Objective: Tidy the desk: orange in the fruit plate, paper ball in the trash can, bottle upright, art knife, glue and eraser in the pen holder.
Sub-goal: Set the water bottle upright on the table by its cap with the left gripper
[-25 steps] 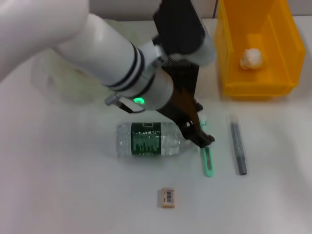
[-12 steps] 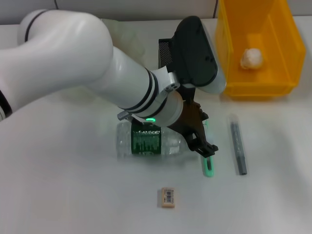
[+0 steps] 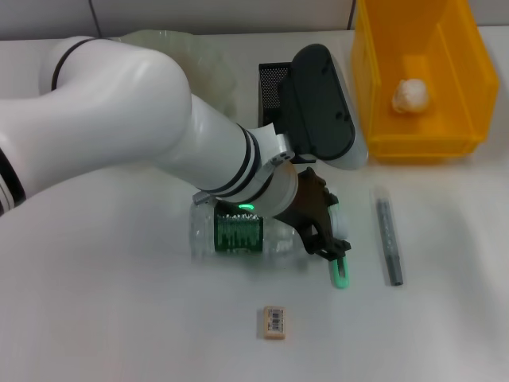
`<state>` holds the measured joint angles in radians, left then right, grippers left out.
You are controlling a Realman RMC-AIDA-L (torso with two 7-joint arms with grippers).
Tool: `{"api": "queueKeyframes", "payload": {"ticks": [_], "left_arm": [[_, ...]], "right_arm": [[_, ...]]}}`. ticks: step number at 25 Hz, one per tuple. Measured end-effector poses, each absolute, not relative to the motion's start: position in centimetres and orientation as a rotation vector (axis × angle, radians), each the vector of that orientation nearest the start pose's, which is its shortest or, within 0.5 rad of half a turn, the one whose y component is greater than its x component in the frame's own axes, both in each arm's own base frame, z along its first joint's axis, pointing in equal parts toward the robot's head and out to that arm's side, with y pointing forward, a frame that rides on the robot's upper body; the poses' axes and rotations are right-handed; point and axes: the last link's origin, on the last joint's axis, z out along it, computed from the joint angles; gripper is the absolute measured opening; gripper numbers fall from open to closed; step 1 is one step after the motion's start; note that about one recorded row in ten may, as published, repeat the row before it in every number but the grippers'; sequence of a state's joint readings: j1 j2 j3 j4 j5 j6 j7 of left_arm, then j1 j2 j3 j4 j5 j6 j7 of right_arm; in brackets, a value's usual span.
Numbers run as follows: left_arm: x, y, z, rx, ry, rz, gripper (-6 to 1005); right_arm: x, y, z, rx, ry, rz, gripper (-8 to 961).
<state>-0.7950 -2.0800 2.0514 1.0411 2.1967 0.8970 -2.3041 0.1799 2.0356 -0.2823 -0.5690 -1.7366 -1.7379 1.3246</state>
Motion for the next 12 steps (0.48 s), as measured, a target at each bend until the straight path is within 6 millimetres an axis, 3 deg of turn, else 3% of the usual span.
{"api": "queueKeyframes", "payload": {"ticks": [5, 10, 12], "left_arm": [[-11.12, 33.31, -14.94, -2.938, -0.037, 0.317, 714], [-11.30, 33.12, -15.18, -2.935, -0.014, 0.327, 513], [-11.36, 33.09, -15.22, -2.933, -0.009, 0.329, 493]], "right_arm": [[36.25, 22.58, 8.37, -2.002, 0.882, 1.098, 824], [36.21, 22.63, 8.35, -2.003, 0.881, 1.099, 823], [36.21, 22.64, 8.35, -2.003, 0.881, 1.100, 823]]}}
